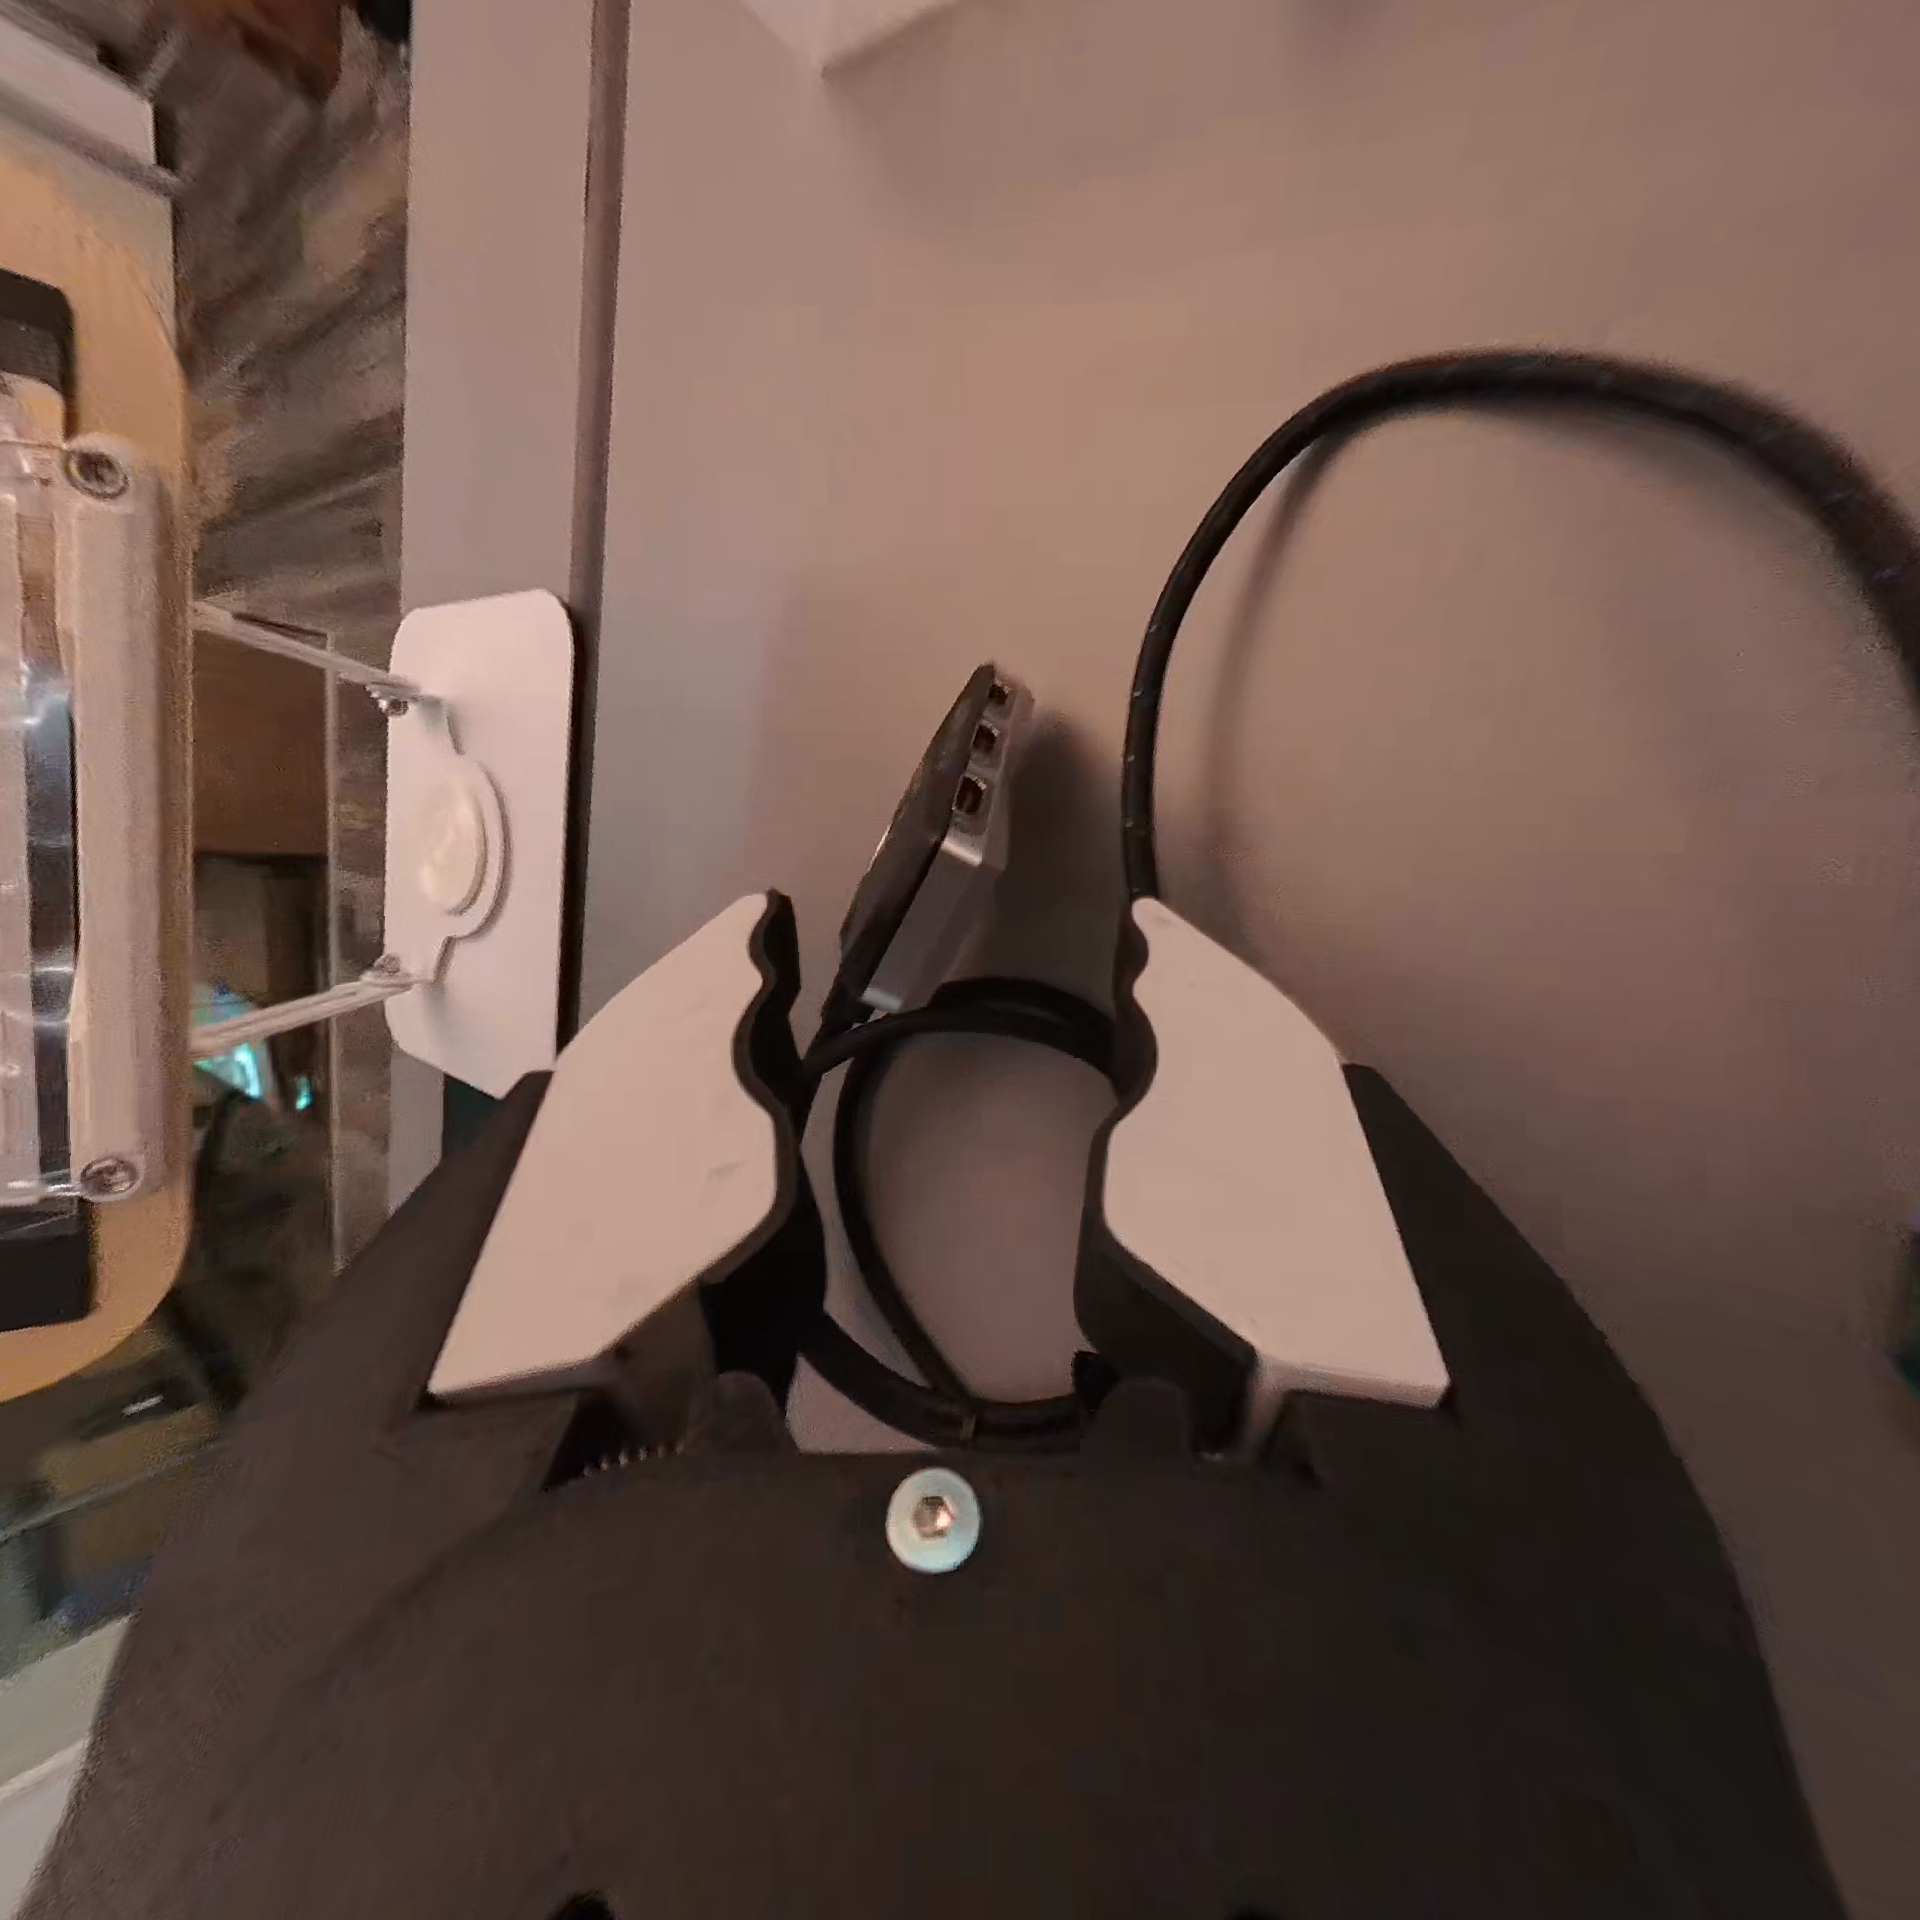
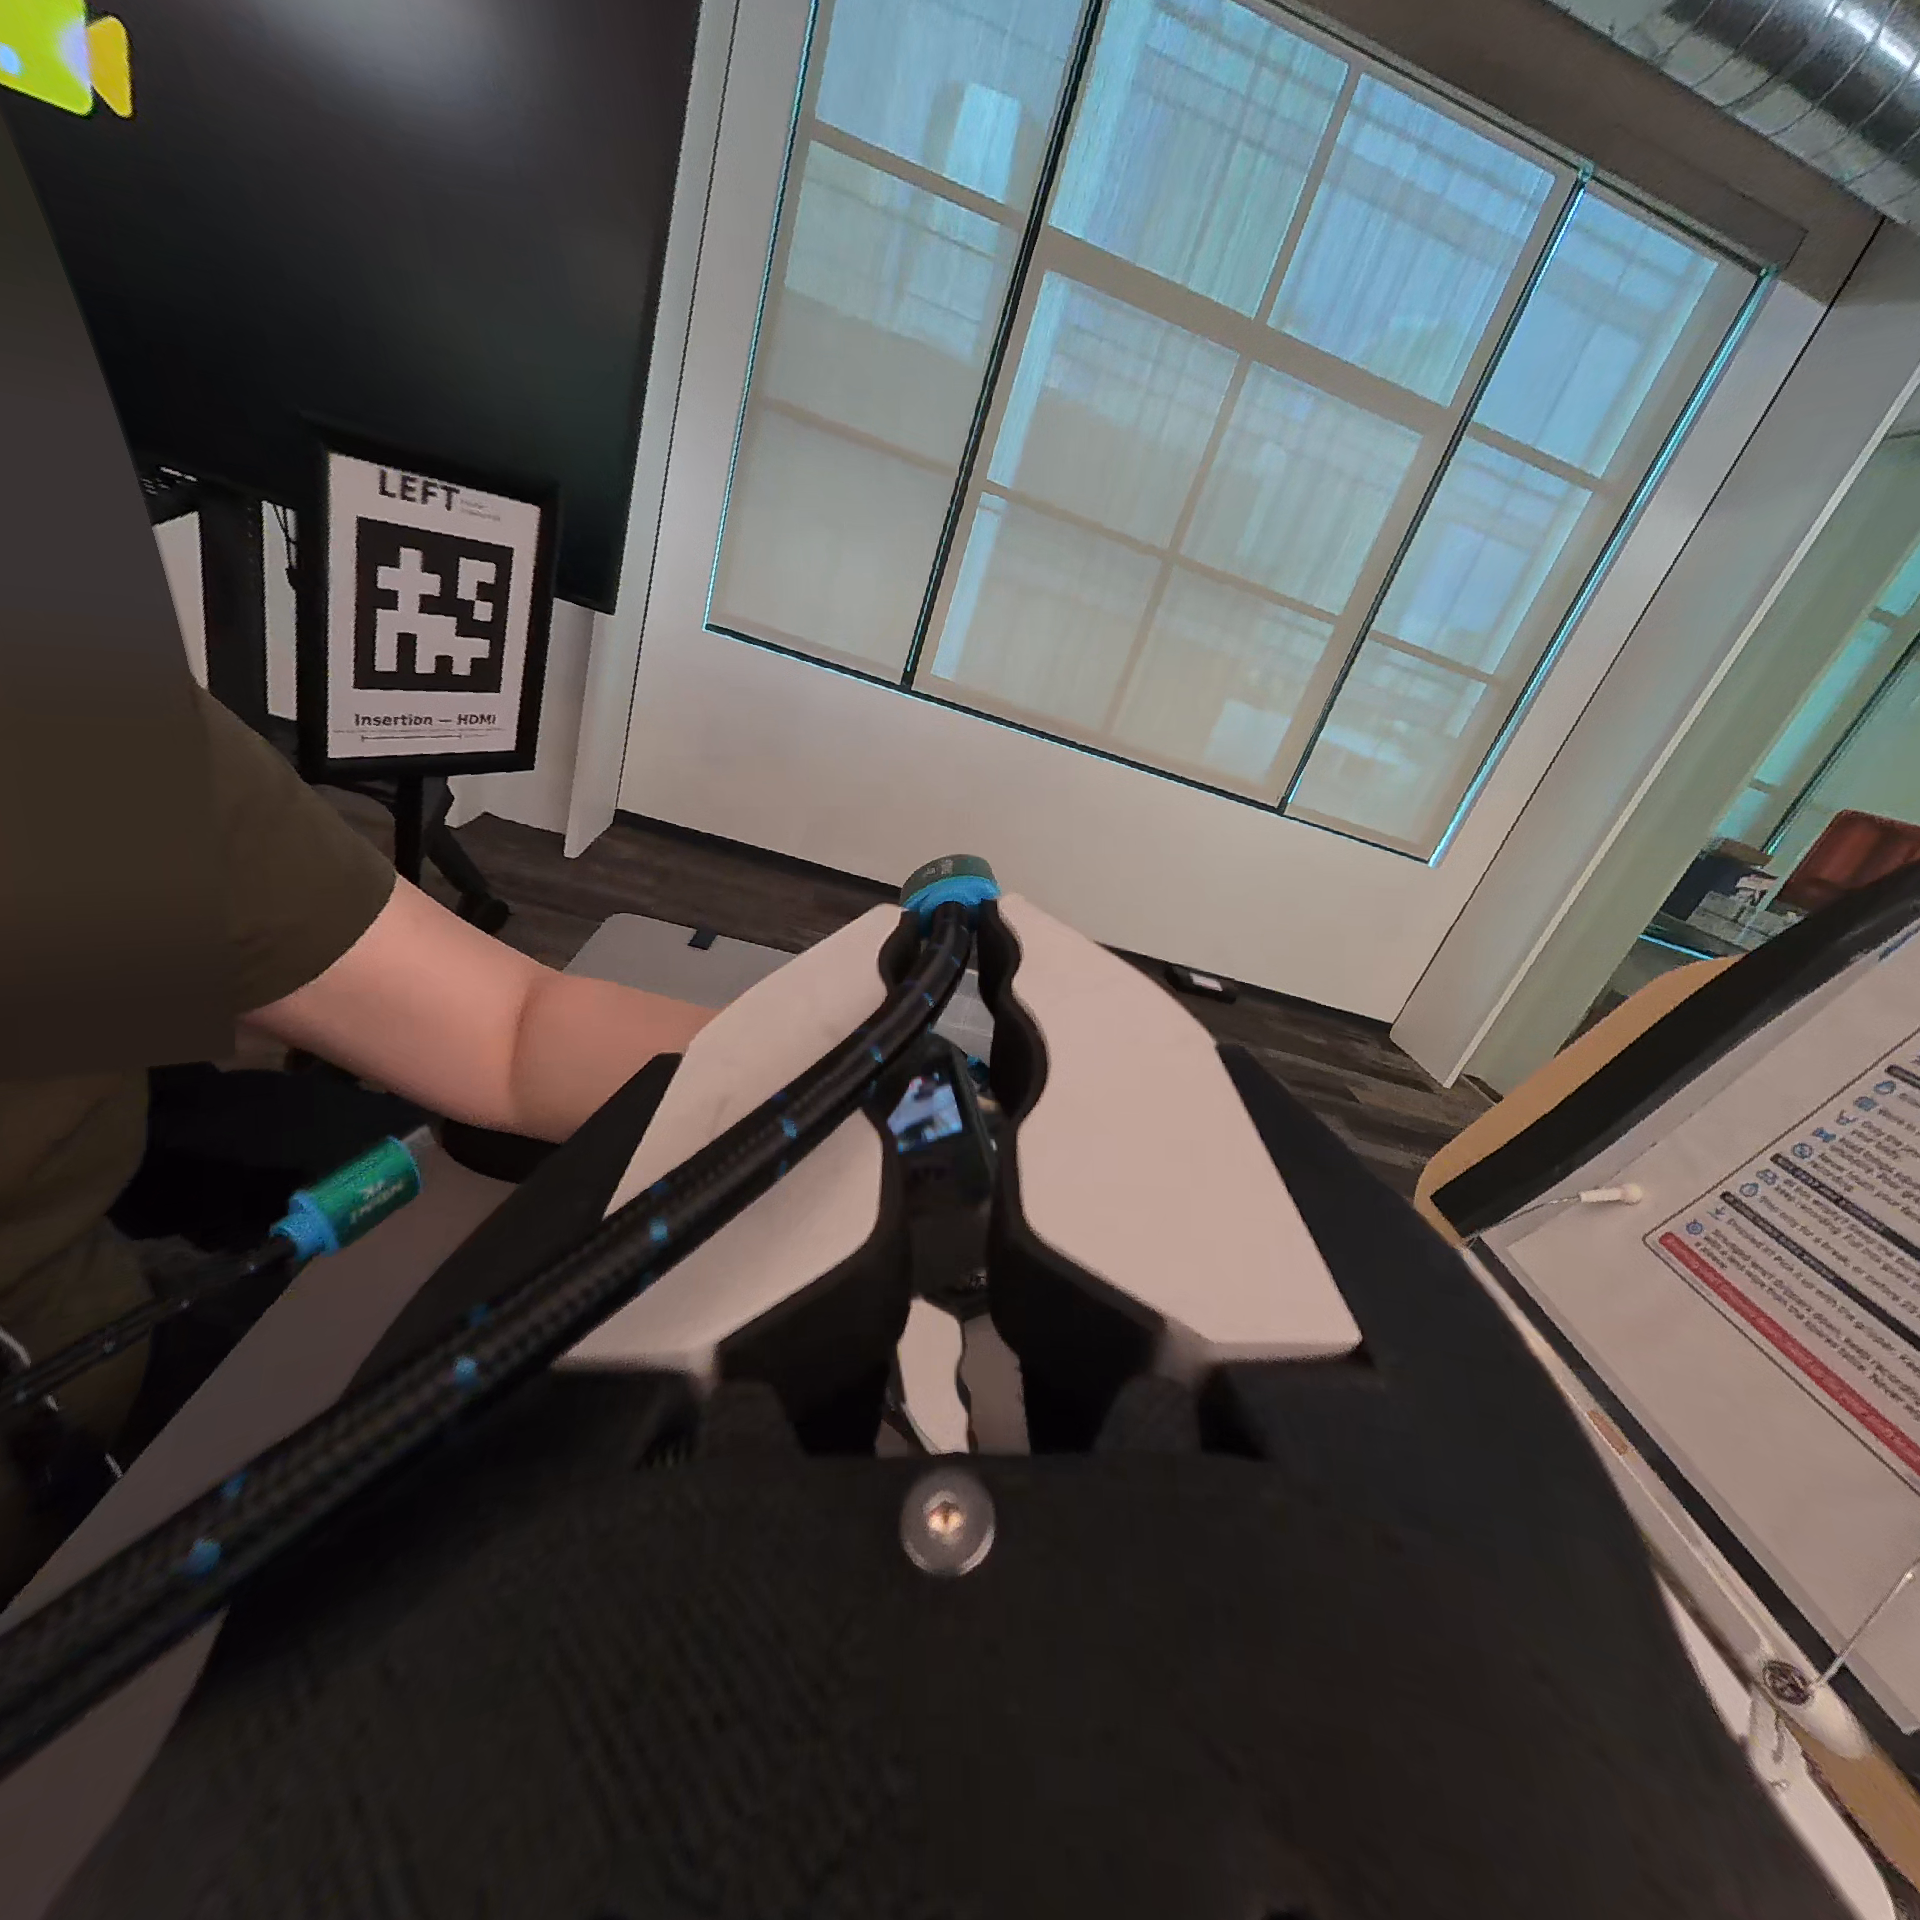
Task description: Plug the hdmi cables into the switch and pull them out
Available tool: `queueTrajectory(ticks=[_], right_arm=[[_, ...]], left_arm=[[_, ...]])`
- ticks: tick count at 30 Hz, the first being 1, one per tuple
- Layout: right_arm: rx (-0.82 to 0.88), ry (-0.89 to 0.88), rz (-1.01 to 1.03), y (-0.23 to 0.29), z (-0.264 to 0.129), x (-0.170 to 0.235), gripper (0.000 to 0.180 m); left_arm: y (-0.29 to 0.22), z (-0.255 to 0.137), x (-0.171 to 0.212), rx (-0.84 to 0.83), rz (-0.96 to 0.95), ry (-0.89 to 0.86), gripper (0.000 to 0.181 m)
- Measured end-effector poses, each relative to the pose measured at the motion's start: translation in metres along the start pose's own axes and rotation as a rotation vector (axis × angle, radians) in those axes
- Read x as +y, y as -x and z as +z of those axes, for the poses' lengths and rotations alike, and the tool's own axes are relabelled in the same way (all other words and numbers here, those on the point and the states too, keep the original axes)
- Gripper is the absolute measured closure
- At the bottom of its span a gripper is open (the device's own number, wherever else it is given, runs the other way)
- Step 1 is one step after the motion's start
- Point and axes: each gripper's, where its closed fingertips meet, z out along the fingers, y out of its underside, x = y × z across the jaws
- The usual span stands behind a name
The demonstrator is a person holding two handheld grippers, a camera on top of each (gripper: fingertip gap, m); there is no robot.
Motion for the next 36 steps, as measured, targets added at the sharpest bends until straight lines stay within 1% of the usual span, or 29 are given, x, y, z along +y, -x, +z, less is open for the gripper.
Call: queueTrajectory(ticks=[2,6,9,15,19,22,24,26,28,31,34,36], right_arm=[[-0.004,-0.002,-0.009,0.002,-0.001,-0.004,0.168],[-0.013,-0.011,-0.016,0.005,-0.002,-0.008,0.168],[-0.015,-0.023,-0.016,0.005,-0.005,-0.012,0.168],[-0.008,-0.036,-0.003,0.002,-0.009,-0.014,0.168],[0.013,-0.028,0.017,-0.004,-0.010,-0.012,0.168],[0.042,-0.028,0.025,-0.008,-0.015,-0.014,0.168],[0.079,-0.029,0.023,-0.013,-0.020,-0.017,0.168],[0.152,-0.015,0.004,-0.021,-0.024,-0.018,0.169],[0.245,0.021,-0.023,-0.030,-0.024,-0.015,0.169],[0.353,0.074,-0.075,-0.039,-0.013,-0.007,0.169],[0.383,0.079,-0.080,-0.036,0.009,0.000,0.169],[0.385,0.090,-0.078,-0.033,0.023,0.007,0.169]], left_arm=[[0.003,0.011,0.006,-0.020,0.004,0.035,0.124],[0.003,0.032,0.004,-0.050,0.027,0.040,0.129],[0.002,0.043,0.006,-0.038,0.016,0.028,0.135],[0.007,0.057,0.007,-0.063,-0.005,-0.044,0.146],[0.018,0.058,0.008,-0.147,0.018,-0.058,0.151],[0.040,0.033,-0.010,-0.236,-0.069,-0.154,0.155],[0.059,0.004,-0.025,-0.305,-0.144,-0.242,0.157],[0.074,-0.029,-0.038,-0.396,-0.169,-0.333,0.158],[0.087,-0.062,-0.049,-0.504,-0.165,-0.407,0.159],[0.097,-0.107,-0.064,-0.656,-0.129,-0.494,0.159],[0.101,-0.142,-0.072,-0.817,-0.053,-0.515,0.159],[0.103,-0.159,-0.073,-0.913,0.005,-0.478,0.159]])
